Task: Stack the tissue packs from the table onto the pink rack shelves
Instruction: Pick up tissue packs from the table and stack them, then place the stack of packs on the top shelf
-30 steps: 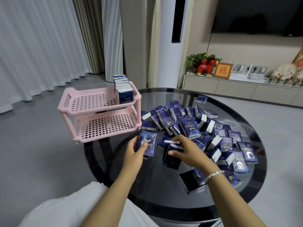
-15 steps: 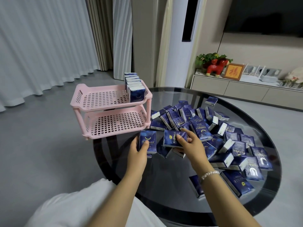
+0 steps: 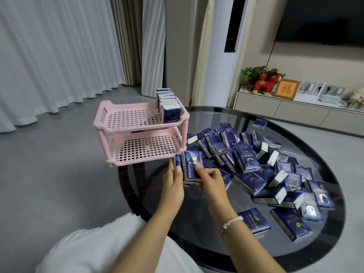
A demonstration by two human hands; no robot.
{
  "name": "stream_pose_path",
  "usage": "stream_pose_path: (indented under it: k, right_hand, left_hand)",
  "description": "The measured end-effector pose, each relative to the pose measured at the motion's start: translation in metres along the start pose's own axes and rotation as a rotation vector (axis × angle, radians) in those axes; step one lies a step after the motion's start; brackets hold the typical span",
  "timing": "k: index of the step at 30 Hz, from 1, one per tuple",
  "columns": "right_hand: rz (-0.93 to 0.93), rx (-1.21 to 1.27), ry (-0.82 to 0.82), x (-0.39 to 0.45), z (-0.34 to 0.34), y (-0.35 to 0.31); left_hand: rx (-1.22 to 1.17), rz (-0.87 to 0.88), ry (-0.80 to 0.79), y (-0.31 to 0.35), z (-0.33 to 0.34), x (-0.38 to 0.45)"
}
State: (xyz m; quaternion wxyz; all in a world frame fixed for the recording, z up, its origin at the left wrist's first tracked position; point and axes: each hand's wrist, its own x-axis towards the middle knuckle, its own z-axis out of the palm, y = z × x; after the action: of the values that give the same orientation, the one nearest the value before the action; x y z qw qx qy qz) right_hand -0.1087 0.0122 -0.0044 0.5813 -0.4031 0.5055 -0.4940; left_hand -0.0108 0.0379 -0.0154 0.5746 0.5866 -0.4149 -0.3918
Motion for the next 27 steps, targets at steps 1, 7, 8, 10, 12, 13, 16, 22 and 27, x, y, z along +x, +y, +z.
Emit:
stream_pose_path:
  k: [1, 7, 8, 10, 12, 13, 16, 22, 27]
  right_hand:
    - [-0.013, -0.027, -0.011, -0.001, 0.002, 0.000]
    - [0.033, -0.008, -0.279, 0.004, 0.003, -0.011]
    - [0.056, 0.051, -0.343, 0.006, 0.003, -0.014]
    - [0.079, 0.148, -0.436, 0.013, 0.005, -0.019]
    - [0.041, 0.137, -0.516, 0.023, 0.007, -0.021]
    - [0.012, 0.094, -0.568, 0.027, 0.008, -0.021]
    - [-0.054, -0.118, -0.723, 0.037, 0.013, -0.016]
    - [-0.143, -0.617, -0.811, 0.045, 0.016, -0.004]
    - [-0.161, -0.766, -0.773, 0.042, 0.016, -0.005]
  left_hand:
    - [-0.023, 0.011, -0.015, 0.002, -0.001, -0.001]
    - [-0.129, 0.000, -0.079, 0.012, -0.016, 0.001]
    - [-0.153, -0.030, -0.091, 0.013, -0.020, 0.004]
    - [-0.203, -0.079, -0.169, 0.015, -0.033, 0.009]
    - [-0.180, -0.095, -0.282, 0.017, -0.050, 0.014]
    - [-0.107, -0.089, -0.322, 0.018, -0.060, 0.018]
    - [0.215, -0.063, -0.377, 0.018, -0.088, 0.026]
    - [0.606, -0.025, -0.351, 0.005, -0.099, 0.025]
    - [0.722, -0.038, -0.392, 0.000, -0.103, 0.022]
